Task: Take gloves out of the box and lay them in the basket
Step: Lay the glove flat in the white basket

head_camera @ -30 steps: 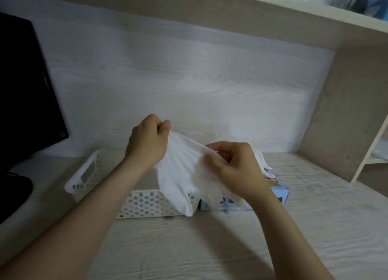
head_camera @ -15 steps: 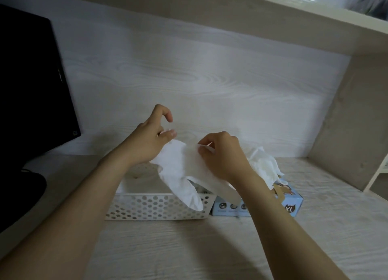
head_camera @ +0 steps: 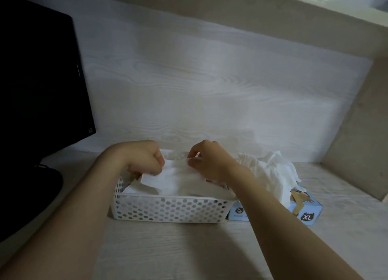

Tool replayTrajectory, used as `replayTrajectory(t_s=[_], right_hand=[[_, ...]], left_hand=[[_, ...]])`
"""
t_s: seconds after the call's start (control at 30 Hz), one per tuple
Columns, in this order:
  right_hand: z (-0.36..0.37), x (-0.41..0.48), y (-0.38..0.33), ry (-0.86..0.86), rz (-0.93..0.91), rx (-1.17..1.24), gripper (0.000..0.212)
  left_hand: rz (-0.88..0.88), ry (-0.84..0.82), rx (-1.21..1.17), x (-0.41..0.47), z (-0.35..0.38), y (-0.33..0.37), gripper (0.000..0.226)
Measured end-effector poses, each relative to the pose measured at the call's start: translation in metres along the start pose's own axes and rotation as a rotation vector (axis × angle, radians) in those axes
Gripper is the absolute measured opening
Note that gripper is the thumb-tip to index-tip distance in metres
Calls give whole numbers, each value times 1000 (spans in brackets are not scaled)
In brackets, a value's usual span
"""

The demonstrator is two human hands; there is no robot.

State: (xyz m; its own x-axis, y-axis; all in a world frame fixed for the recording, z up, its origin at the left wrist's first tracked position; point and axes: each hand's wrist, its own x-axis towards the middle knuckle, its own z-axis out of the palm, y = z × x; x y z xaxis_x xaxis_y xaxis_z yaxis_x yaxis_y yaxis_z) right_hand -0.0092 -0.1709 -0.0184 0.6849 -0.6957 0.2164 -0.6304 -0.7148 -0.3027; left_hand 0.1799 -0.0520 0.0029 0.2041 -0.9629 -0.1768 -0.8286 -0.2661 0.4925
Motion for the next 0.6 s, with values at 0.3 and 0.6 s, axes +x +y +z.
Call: replayTrajectory(t_s=[0.3,0.6], right_hand=[[18,12,-4,-110,-3,-220,28],[7,9,-9,8,-181,-197,21]], left_hand=[[-191,-41,325,-10,11,9,53],[-228,-47,608,1,28,7,76]])
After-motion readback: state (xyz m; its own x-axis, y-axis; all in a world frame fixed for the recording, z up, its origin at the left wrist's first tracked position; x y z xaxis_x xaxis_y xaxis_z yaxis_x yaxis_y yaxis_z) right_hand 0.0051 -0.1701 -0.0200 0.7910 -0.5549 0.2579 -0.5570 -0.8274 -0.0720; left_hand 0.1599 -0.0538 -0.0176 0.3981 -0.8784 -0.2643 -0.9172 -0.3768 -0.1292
